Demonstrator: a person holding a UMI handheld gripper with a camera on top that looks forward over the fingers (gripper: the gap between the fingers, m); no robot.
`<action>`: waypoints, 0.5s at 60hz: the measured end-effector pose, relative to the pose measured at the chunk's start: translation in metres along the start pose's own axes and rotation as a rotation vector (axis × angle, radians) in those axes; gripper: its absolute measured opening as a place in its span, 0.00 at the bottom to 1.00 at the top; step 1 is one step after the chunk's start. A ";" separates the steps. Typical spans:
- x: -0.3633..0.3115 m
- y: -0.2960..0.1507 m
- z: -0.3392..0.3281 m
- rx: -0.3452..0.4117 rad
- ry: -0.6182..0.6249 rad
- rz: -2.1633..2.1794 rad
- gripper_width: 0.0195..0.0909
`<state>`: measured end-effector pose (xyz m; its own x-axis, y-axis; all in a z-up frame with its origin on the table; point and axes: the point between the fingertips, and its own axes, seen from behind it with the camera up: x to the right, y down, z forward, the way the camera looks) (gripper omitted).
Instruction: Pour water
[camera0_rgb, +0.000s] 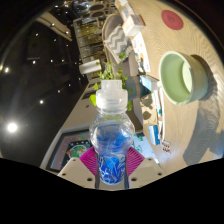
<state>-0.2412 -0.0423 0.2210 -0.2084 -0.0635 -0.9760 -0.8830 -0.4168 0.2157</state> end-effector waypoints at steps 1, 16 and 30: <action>0.003 -0.003 0.000 0.002 -0.007 0.039 0.18; 0.033 -0.033 -0.011 0.034 -0.059 0.412 0.17; 0.030 -0.011 -0.028 -0.046 0.039 0.248 0.18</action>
<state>-0.2261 -0.0649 0.1889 -0.3995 -0.2034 -0.8939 -0.7866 -0.4247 0.4482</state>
